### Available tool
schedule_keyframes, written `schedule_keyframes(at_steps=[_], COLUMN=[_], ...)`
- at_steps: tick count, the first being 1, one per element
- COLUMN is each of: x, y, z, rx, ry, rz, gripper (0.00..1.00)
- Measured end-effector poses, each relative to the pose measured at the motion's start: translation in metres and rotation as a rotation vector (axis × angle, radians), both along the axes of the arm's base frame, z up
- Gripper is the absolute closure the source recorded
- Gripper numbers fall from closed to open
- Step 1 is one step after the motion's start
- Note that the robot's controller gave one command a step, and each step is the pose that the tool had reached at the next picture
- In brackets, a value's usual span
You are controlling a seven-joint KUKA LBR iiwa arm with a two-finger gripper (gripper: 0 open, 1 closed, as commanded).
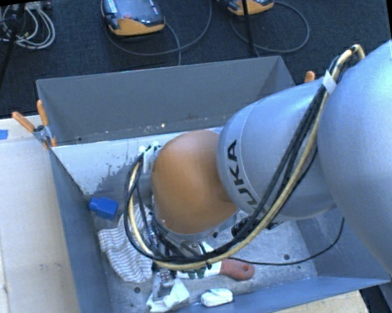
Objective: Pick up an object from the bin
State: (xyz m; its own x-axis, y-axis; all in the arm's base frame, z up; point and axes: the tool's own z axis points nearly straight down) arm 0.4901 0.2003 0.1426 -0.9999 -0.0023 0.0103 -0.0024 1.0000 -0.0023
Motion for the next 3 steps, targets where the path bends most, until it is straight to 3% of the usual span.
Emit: schedule_keyframes(at_steps=[1, 2, 3], x=[0.002, 0.003, 0.003], y=[-0.001, -0.077, -0.078], z=[0.004, -0.055, -0.055], rx=[0.002, 0.007, 0.007], ry=[-0.007, -0.014, -0.014], rz=[-0.003, 0.386, 0.386], gripper=[0.00, 1.00, 1.00])
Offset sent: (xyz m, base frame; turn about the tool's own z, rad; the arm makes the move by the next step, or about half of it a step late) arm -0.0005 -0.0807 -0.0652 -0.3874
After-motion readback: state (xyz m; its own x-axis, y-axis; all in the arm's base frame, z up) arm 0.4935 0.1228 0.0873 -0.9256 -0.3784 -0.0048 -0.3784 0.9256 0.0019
